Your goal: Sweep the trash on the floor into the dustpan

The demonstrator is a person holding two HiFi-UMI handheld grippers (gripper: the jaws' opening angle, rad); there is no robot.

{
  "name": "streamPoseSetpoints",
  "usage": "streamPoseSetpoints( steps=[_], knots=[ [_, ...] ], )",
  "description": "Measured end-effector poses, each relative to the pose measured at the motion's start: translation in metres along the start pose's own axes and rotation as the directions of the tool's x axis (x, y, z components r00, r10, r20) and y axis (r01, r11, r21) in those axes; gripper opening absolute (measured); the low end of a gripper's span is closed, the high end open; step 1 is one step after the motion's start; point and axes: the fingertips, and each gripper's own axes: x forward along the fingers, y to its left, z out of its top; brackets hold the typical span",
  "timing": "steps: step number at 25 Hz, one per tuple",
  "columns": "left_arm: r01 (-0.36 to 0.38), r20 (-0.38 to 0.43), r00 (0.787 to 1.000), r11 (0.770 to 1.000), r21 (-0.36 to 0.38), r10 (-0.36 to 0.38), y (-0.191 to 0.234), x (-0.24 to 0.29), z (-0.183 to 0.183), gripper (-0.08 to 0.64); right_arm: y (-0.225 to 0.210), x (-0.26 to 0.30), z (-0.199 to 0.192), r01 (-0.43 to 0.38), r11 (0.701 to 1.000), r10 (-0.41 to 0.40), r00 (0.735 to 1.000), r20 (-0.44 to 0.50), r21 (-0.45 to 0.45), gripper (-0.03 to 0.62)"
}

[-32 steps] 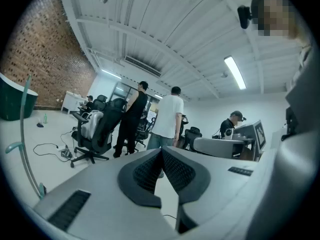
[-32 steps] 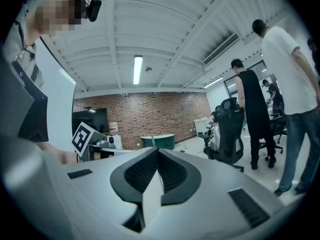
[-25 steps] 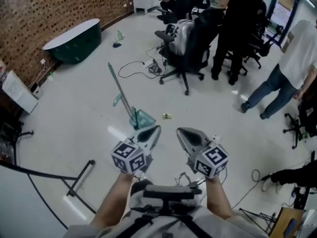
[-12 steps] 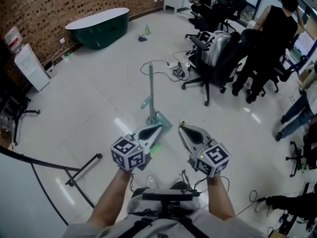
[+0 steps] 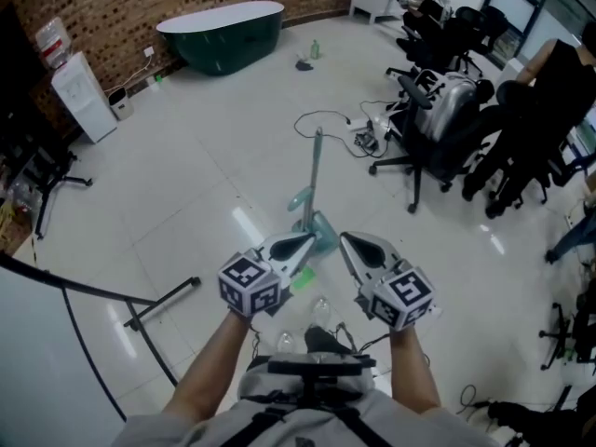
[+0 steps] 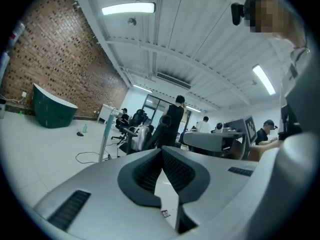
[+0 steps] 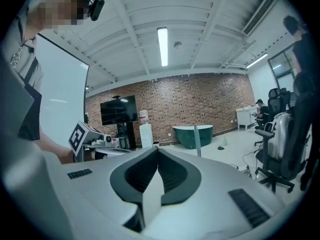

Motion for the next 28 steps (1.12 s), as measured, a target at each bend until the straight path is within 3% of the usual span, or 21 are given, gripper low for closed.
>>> streamPoseSetpoints(
  steps=[8, 12, 16, 22, 25, 28],
  knots=[
    [-0.167, -0.094, 0.981, 0.984, 0.055, 0.172, 0.056, 0.056, 0.001, 0.000, -0.074, 0.035, 0.004, -0.062, 0.998, 0.061, 0.998, 0.026, 0.020, 0.000],
    [-0.261, -0.138, 0.953, 0.962, 0.081, 0.270, 0.079, 0.072, -0.007, 0.000, -0.103, 0.049, 0.000, -0.100, 0.994, 0.100, 0.995, 0.006, 0.033, 0.000],
    [-0.341, -0.203, 0.911, 0.933, 0.118, 0.359, 0.111, 0.083, -0.023, 0.000, -0.123, 0.068, 0.001, -0.109, 0.993, 0.111, 0.993, -0.027, 0.046, 0.000],
    [-0.326, -0.312, 0.873, 0.925, 0.195, 0.374, 0.168, 0.108, -0.062, 0.000, -0.148, 0.099, -0.022, -0.068, 0.997, 0.073, 0.989, -0.130, 0.041, 0.000],
    [-0.285, -0.416, 0.842, 0.938, 0.196, 0.343, 0.198, 0.129, -0.094, 0.158, -0.163, 0.107, -0.028, -0.037, 0.997, 0.047, 0.985, -0.166, 0.062, 0.000],
    [-0.261, -0.481, 0.814, 0.945, 0.197, 0.325, 0.225, 0.141, -0.122, 0.172, -0.167, 0.117, -0.033, -0.028, 0.994, 0.046, 0.983, -0.177, 0.106, 0.000]
  ],
)
